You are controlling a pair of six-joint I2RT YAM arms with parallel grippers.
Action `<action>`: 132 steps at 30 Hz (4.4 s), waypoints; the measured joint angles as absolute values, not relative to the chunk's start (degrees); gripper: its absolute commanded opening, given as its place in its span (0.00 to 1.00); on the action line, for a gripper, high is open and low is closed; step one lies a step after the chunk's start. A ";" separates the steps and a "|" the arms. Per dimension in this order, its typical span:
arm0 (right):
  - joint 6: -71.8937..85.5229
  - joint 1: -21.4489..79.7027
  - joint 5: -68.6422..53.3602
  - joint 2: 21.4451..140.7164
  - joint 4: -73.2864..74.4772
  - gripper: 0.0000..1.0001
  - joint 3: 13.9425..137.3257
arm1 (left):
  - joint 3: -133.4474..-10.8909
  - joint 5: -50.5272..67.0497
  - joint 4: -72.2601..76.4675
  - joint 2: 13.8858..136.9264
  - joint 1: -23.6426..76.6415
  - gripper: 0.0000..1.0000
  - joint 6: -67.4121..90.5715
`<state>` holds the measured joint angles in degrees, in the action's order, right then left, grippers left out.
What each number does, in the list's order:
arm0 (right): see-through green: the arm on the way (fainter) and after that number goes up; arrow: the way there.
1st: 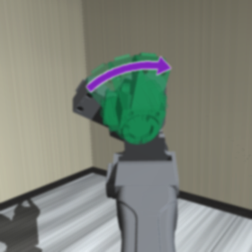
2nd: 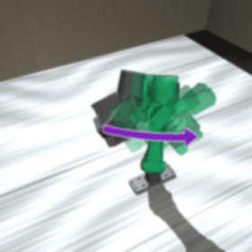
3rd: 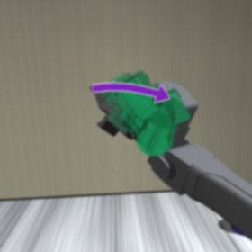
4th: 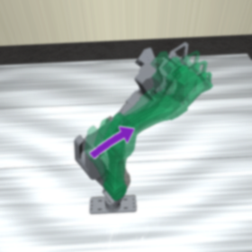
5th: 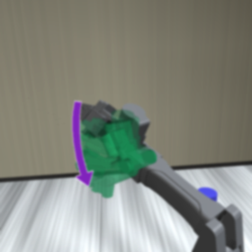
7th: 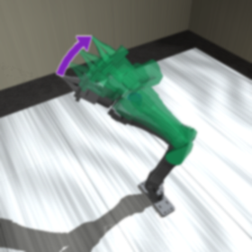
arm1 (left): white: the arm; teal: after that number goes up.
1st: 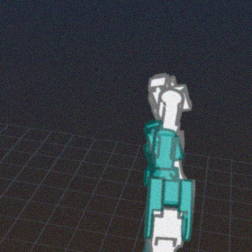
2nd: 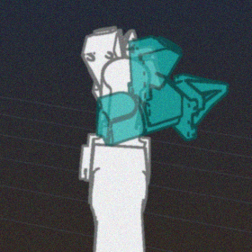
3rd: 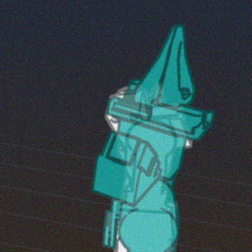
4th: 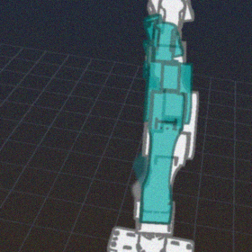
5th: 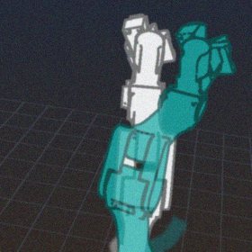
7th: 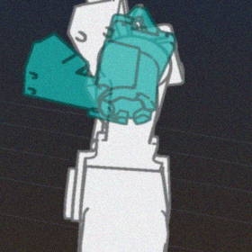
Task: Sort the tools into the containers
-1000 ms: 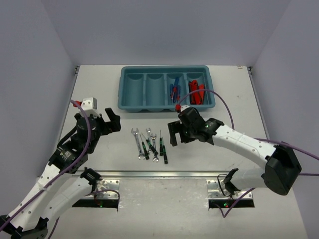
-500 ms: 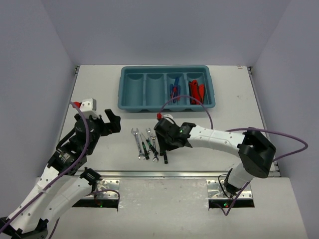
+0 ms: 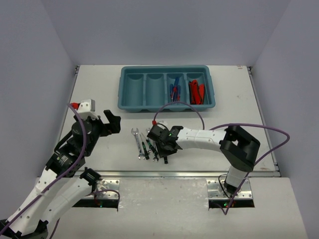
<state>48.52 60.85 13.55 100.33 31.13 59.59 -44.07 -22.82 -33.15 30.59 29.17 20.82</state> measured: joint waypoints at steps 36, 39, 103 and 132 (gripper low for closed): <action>39.98 55.19 5.41 58.60 16.38 0.00 36.96 | -34.42 13.55 -10.32 32.83 29.17 1.00 30.53; 38.23 55.06 0.47 51.48 11.07 0.00 33.58 | -27.19 23.41 4.42 37.80 29.68 1.00 37.48; 45.15 54.52 11.32 68.83 22.12 0.96 36.55 | -89.91 -17.29 -31.36 90.09 34.78 1.00 22.71; 52.78 55.00 19.27 108.31 24.64 0.22 64.55 | -46.81 -25.21 -38.50 24.97 38.76 1.00 27.24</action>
<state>52.78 55.00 19.27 108.31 24.64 64.55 -46.81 -25.21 -38.50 24.97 38.76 27.24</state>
